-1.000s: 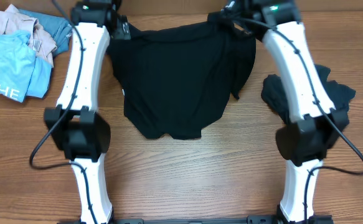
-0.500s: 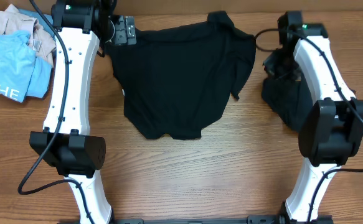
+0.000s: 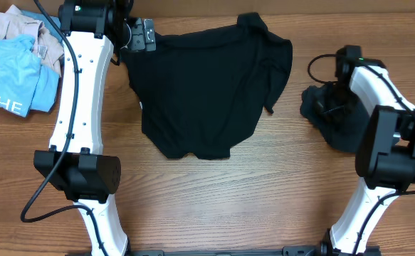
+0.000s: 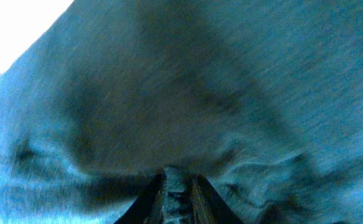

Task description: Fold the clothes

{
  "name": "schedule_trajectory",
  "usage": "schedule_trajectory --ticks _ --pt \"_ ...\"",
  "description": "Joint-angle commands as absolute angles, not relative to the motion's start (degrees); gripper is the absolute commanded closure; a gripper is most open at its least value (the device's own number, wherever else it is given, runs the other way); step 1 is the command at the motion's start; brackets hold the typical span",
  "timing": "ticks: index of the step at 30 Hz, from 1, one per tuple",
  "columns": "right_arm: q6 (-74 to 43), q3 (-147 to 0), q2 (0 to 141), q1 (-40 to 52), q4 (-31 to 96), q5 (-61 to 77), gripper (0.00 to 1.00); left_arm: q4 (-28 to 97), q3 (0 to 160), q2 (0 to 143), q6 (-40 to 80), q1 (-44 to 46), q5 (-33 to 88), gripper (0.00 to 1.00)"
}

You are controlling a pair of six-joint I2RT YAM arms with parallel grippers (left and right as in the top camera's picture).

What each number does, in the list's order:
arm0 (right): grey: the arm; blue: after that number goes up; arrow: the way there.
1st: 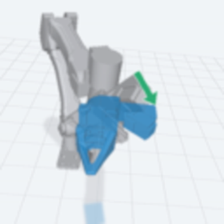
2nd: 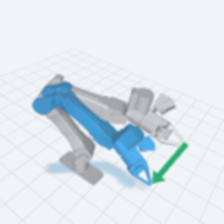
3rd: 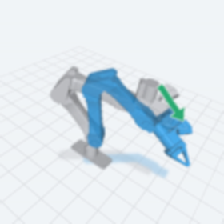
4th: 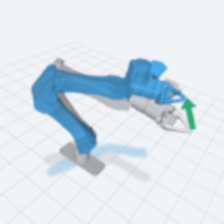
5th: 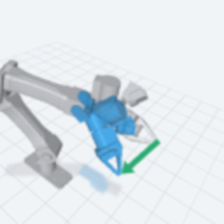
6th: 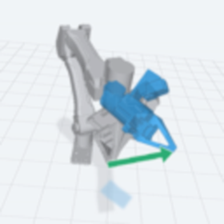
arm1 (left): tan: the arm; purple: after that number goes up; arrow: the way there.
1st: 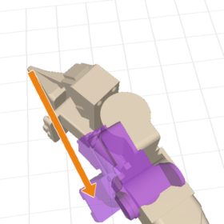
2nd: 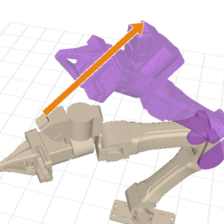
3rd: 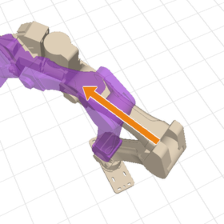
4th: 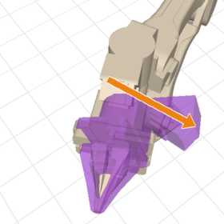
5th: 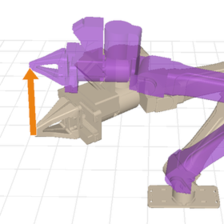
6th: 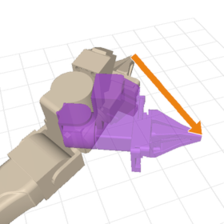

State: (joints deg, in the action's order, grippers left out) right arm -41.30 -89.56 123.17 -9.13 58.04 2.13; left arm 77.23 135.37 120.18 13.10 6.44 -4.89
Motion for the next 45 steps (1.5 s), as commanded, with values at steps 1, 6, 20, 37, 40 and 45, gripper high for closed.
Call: schedule_trajectory --ticks 1,6,20,37,40,45 --pt "-42.0 -88.4 123.5 -14.8 57.9 0.6 0.82 77.7 135.1 120.7 12.4 6.8 -4.4 0.0" --pt "-45.3 -88.4 123.5 -26.0 58.0 -4.0 0.82 80.3 135.1 120.7 11.1 6.8 -4.4 0.0" --pt "-14.4 -95.0 122.4 -29.4 66.7 36.0 0.0 83.0 135.1 120.7 7.7 9.2 1.1 0.0" --pt "-14.3 -95.0 122.4 -3.9 58.3 20.1 0.0 90.0 115.1 120.6 15.4 14.3 11.1 0.0" --pt "-14.3 -95.0 122.4 -3.9 57.3 19.9 0.0 90.7 115.1 117.9 16.2 16.6 6.5 0.0" --pt "-14.8 -95.0 122.4 -3.9 55.3 20.0 0.0 86.3 102.0 100.9 25.8 18.1 1.5 0.0"
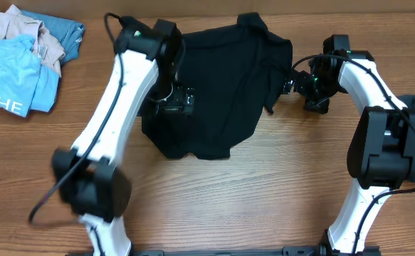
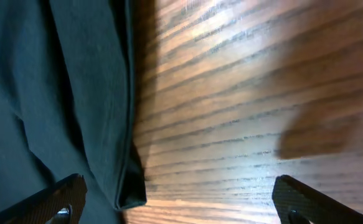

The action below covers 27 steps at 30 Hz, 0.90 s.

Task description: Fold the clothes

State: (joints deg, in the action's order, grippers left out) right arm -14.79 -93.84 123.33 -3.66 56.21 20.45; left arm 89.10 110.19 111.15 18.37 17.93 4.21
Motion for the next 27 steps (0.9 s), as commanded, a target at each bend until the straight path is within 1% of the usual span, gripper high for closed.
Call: schedule_trajectory --ticks 1,4,6,7,10,12,15,17,20,25,27 --pt "-14.8 -95.0 122.4 -3.9 55.1 20.0 0.0 82.8 95.9 97.4 29.3 18.1 1.5 0.0" --pt "-15.0 -95.0 122.4 -3.9 54.2 20.0 0.0 70.6 76.4 87.9 39.7 18.1 4.1 0.0" --pt "-15.0 -95.0 122.4 -3.9 54.3 20.0 0.0 66.7 70.1 86.1 42.7 18.1 6.1 0.0" --pt "-15.0 -95.0 122.4 -3.9 54.3 20.5 0.0 61.8 64.1 86.3 44.2 18.1 8.7 0.0" --pt "-15.2 -95.0 122.4 -3.9 54.7 20.7 0.0 51.6 57.0 87.1 46.3 18.0 12.0 0.0" --pt "-15.2 -95.0 122.4 -3.9 55.4 20.6 0.0 48.6 53.9 87.1 51.5 18.0 11.4 0.02" --pt "-15.2 -95.0 122.4 -3.9 55.2 20.7 0.0 42.5 49.5 87.2 55.4 18.0 7.7 0.05" --pt "-15.2 -95.0 122.4 -3.9 55.4 22.1 0.0 37.2 47.3 88.6 55.5 18.0 7.5 0.07" --pt "-15.2 -95.0 122.4 -3.9 55.4 22.1 0.0 32.5 47.3 91.8 55.3 17.7 6.9 0.08" --pt "-15.2 -94.9 122.4 -3.9 55.9 22.1 0.0 26.4 47.3 99.2 54.0 16.8 7.1 0.09" --pt "-15.2 -94.9 122.4 -3.9 56.4 22.1 0.0 25.0 47.3 99.7 53.5 16.1 7.1 0.09"
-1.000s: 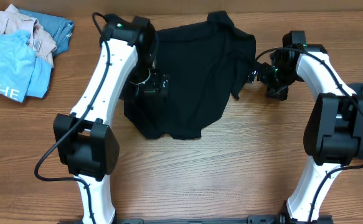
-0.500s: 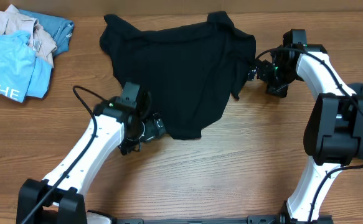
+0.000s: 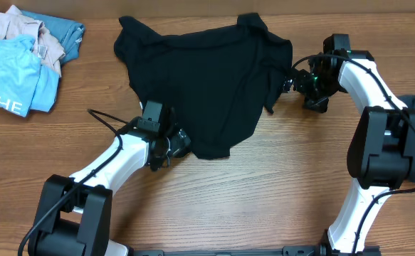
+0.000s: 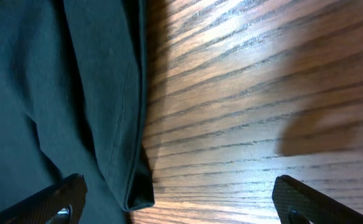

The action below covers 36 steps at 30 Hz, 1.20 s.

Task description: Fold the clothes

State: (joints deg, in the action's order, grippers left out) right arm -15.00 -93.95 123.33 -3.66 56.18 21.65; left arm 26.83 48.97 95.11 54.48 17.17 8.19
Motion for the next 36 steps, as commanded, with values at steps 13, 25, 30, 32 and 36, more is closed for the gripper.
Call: schedule_trajectory --ticks 13,25,30,32,36 --pt "-13.0 -94.8 122.4 0.1 61.3 22.1 0.44 24.6 47.5 99.6 49.6 8.6 7.1 0.67" --pt "-13.3 -92.9 123.2 6.5 57.7 14.5 0.39 25.7 51.3 99.6 44.7 3.7 7.1 0.69" --pt "-13.2 -92.9 123.5 6.5 56.2 12.9 0.38 26.5 51.4 99.6 42.7 3.1 6.9 0.69" --pt "-13.0 -92.9 123.5 6.5 56.8 12.8 0.38 26.9 51.4 99.6 41.9 2.1 7.0 0.69" --pt "-13.0 -89.8 123.5 6.5 54.7 12.7 0.34 27.3 51.4 99.6 41.7 -0.5 7.1 0.68"
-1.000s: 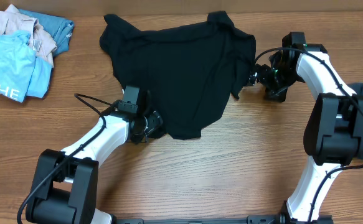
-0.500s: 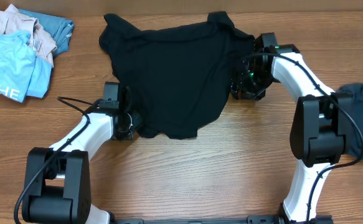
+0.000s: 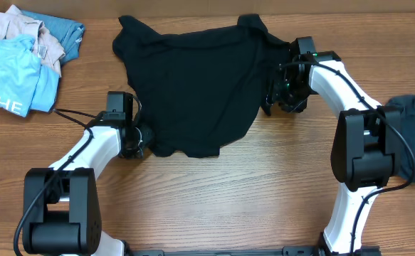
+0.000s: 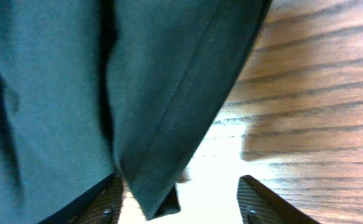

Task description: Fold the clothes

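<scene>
A black shirt [image 3: 200, 85] lies spread flat at the back middle of the wooden table [image 3: 228, 199]. My left gripper [image 3: 134, 139] sits low at the shirt's lower left corner, touching the hem; its jaws are hidden under the wrist. My right gripper [image 3: 277, 96] is at the shirt's right sleeve. In the right wrist view the right gripper [image 4: 181, 208] stands open, and the sleeve's hemmed corner [image 4: 156, 199] hangs between its fingertips [image 4: 103, 205], nearer the left one.
A pile of light blue and beige clothes [image 3: 18, 60] lies at the back left corner. A crumpled dark blue garment [image 3: 406, 110] lies at the far right edge, partly behind the right arm. Bare wood runs along the front.
My right gripper has moved left from the wood beside the sleeve onto the sleeve's corner, fingers nearer together. My left gripper has moved left along the bottom hem to the lower left corner.
First my left gripper was at the shirt's back left corner and my right was shut on the dark blue garment at the right. Then the right stood open by the black sleeve, the dark garment left at the far right. The left went to the bottom hem.
</scene>
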{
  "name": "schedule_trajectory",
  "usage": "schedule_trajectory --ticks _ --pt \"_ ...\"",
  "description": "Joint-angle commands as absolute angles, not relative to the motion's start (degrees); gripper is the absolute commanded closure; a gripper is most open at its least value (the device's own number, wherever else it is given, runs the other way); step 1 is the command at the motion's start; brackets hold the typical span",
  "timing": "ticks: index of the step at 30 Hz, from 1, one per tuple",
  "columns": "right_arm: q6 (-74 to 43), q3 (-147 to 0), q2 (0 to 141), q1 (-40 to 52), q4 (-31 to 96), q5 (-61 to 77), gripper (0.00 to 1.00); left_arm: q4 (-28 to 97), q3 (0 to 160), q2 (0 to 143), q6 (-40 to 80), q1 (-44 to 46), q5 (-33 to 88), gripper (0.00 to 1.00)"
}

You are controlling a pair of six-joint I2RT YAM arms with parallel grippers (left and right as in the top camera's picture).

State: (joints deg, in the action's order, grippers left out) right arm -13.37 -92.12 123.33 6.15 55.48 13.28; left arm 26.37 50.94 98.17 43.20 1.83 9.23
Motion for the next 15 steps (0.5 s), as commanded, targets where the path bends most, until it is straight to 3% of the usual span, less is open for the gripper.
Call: schedule_trajectory --ticks 1,15 --pt "-13.0 -89.5 123.5 6.5 54.5 12.6 0.34 27.7 51.4 99.6 41.6 -1.0 7.1 0.68" --pt "-13.1 -89.5 123.5 6.5 51.6 12.7 0.34 28.1 51.4 99.6 39.8 -3.4 7.1 0.66"
